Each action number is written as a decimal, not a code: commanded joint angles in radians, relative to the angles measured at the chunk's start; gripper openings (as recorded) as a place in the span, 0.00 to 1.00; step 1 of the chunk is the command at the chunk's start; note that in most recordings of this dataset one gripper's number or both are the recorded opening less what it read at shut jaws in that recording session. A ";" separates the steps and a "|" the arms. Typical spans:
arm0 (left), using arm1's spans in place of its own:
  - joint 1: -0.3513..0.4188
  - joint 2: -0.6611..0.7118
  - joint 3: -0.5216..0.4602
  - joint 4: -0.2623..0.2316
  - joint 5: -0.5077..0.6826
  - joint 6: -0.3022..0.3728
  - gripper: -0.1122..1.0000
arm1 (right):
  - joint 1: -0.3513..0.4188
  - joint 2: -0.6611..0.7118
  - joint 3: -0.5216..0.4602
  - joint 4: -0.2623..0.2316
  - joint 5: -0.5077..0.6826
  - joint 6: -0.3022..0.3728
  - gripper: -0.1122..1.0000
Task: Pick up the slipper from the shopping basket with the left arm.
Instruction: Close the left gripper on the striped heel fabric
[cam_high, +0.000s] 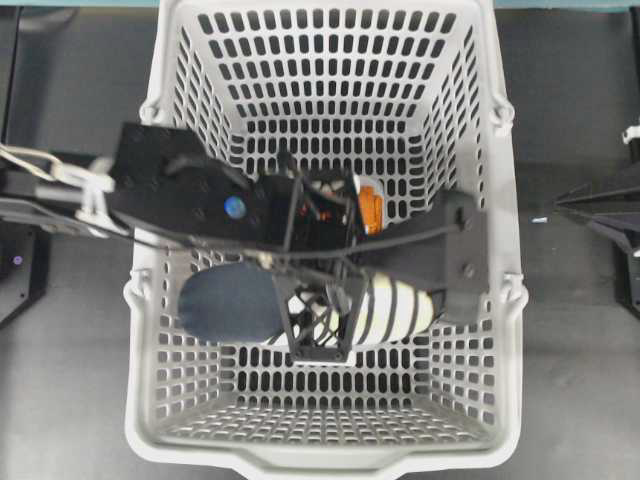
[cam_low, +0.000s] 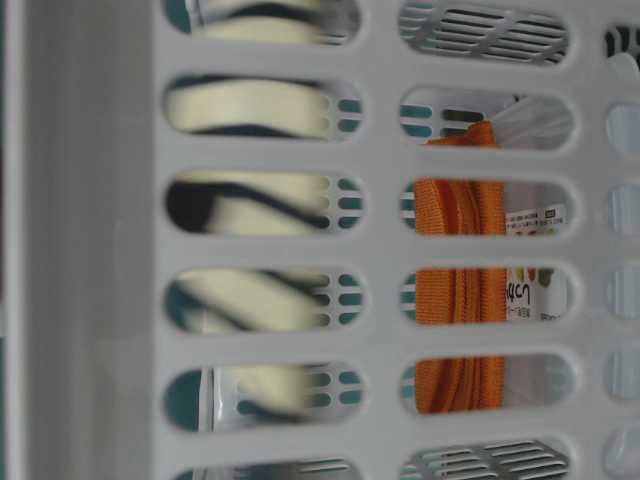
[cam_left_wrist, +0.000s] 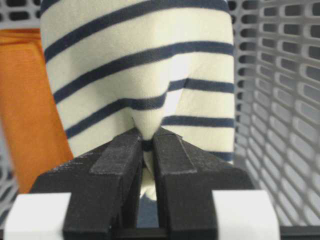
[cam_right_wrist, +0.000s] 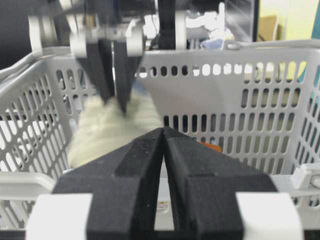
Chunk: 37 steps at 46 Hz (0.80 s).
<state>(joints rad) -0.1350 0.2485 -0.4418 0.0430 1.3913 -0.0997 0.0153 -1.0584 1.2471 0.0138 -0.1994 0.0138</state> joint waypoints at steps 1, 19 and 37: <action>0.002 -0.012 -0.163 0.003 0.097 0.002 0.14 | 0.002 -0.003 -0.006 0.005 0.000 0.011 0.09; -0.003 0.086 -0.353 0.003 0.256 0.049 0.14 | 0.002 -0.011 0.000 0.005 0.002 0.020 0.09; -0.003 0.092 -0.348 0.003 0.256 0.048 0.14 | 0.002 -0.012 0.002 0.005 0.002 0.020 0.09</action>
<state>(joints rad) -0.1350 0.3590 -0.7731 0.0430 1.6521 -0.0522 0.0153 -1.0753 1.2548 0.0138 -0.1917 0.0337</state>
